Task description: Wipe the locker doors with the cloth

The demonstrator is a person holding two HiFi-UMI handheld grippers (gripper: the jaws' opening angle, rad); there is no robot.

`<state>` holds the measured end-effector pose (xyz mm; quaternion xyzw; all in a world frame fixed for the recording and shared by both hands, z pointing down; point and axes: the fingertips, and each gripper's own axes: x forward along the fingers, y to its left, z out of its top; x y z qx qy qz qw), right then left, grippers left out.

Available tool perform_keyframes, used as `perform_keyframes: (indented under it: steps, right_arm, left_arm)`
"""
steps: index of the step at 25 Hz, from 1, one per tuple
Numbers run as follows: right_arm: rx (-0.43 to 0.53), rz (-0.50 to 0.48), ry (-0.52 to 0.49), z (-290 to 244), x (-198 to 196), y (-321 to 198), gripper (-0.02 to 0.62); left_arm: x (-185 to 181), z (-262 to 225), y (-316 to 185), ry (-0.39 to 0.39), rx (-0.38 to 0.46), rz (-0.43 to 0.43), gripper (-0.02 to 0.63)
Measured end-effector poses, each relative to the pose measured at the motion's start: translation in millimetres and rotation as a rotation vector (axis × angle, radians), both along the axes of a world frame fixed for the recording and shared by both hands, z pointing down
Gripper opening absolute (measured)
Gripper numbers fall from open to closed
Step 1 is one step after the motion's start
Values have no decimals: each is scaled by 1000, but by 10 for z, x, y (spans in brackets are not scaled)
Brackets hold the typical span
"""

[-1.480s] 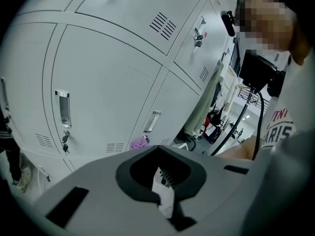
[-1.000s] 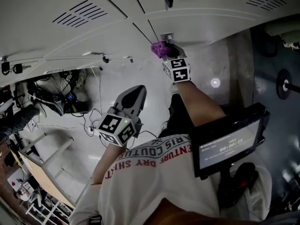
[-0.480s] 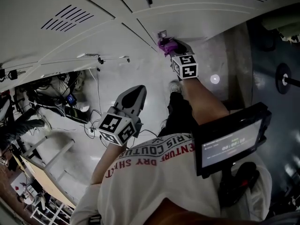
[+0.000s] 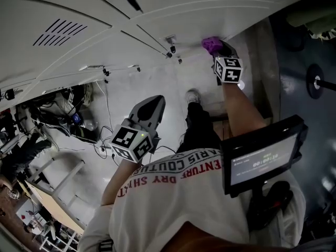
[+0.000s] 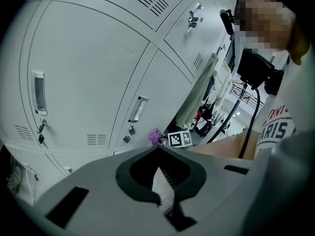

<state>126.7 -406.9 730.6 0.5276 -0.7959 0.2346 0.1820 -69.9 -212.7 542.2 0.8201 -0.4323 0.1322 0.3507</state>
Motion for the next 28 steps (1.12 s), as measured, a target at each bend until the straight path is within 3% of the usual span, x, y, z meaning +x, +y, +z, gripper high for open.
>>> perform_keyframes:
  steps: [5,10,14,17,22,28]
  right_arm:
    - [-6,71,32,33,397,-68,77]
    - [-19,88,60,79,514,-89,75]
    - [7,65,35,-213,533,123,75]
    - [48,15,-44,-699,414,440,75]
    - [176,-160,-170,-1968,-16,1254,75]
    - [196,-283,-290,-3386,-433,2586,75]
  left_arm:
    - [-11,-9,-12,-5,6,4,2]
    - [-74,-2,-76,-8,5,5,2]
    - [15,-216,-3,-16,30,25,2]
    - [76,-478,95,-11,64,47,2]
    - [149,-994,462,-8,141,112,2]
    - [77,-1844,1301,10,265,160,2]
